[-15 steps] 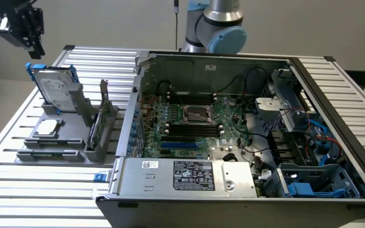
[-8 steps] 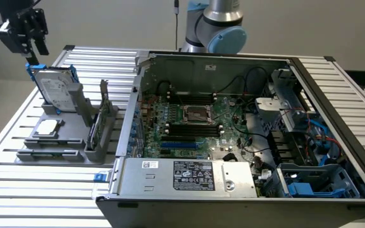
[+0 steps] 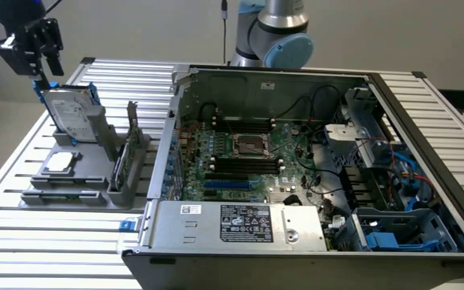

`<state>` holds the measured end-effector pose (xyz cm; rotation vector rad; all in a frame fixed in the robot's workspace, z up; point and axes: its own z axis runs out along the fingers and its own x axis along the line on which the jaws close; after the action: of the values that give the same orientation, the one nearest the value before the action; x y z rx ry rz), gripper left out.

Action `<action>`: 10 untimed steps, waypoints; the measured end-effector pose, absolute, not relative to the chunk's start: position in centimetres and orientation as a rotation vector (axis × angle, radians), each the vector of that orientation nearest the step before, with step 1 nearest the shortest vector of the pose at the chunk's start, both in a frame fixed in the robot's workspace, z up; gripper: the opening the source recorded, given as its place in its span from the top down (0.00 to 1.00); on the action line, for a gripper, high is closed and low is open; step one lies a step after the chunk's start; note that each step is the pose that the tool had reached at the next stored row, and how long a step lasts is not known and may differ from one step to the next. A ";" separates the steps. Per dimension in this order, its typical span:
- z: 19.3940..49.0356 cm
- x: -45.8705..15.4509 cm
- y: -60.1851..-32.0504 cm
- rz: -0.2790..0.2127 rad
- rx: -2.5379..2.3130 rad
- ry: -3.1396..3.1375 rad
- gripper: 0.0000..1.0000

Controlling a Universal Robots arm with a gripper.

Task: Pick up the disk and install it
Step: 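Pick up the disk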

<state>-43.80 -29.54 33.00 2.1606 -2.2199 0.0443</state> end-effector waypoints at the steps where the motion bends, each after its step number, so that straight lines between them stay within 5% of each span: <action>1: 32.8 -43.9 -29.5 0.044 2.161 -2.220 0.40; 10: 31.2 -44.6 -29.6 0.045 2.168 -2.213 0.40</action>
<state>-44.59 -29.62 31.19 2.1684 -2.2126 0.0446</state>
